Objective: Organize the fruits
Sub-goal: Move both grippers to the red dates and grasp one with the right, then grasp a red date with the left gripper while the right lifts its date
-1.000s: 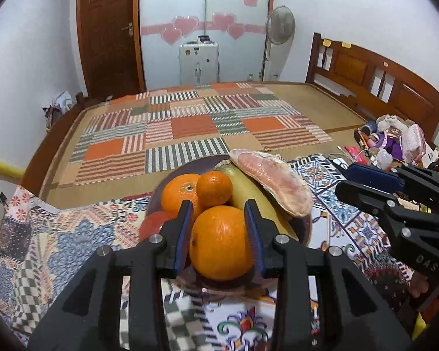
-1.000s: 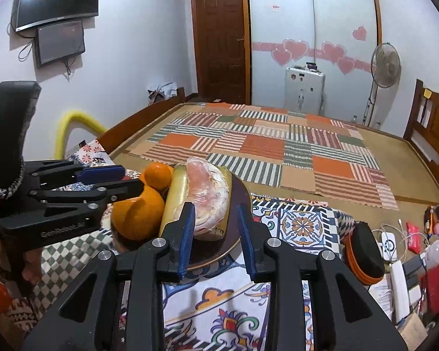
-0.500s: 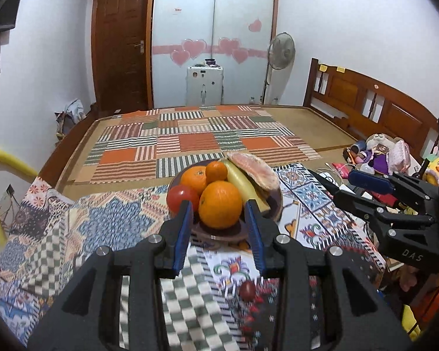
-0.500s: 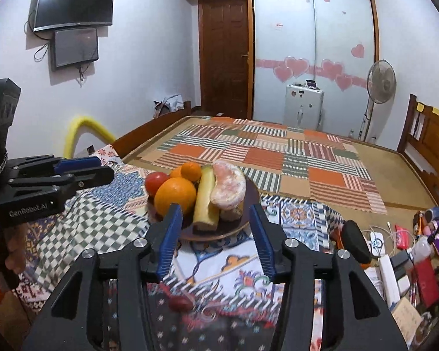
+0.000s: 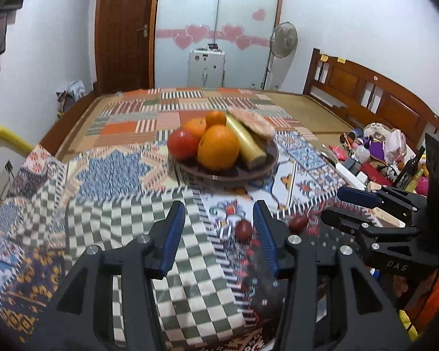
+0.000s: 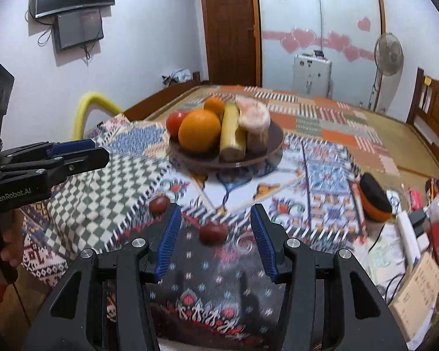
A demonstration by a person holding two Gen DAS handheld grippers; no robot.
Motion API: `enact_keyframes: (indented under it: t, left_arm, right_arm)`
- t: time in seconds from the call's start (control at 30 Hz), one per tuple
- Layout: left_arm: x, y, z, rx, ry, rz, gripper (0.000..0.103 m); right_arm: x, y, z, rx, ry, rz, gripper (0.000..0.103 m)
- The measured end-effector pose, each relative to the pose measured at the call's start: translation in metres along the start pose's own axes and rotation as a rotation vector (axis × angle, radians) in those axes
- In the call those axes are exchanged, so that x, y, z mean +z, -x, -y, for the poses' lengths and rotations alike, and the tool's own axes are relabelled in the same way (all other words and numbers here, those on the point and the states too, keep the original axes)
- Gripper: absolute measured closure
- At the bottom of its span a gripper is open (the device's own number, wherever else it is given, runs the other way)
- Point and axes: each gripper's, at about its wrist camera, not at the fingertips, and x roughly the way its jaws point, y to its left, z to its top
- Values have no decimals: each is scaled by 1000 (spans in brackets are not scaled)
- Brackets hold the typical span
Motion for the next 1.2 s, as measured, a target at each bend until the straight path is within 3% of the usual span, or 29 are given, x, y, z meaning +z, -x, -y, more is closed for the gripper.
enact_keyframes:
  t: [0.43,0.53,0.63,0.97,1.2]
  left_arm:
    - [-32,-33,1,-23,-5,-100,55]
    - [-33,-39,2,-36,-1,-110,55]
    - [-33,-43,5,-42,-7,-116,55]
    - [-26,-63,21,-64,-40,-145,68]
    - [-21,-80,19,-69,-7,-166,74]
  right_arm:
    - [-21,-30,-1,-3,-2,-65,57]
    - [-20,-36,-5,10,6,-76,71]
    - [-20,-36,-6,-5,16,-66,73]
    - [-17,-28,4,18,-16,-42,78]
    - [-16,-21,10,21,-21,-23,77]
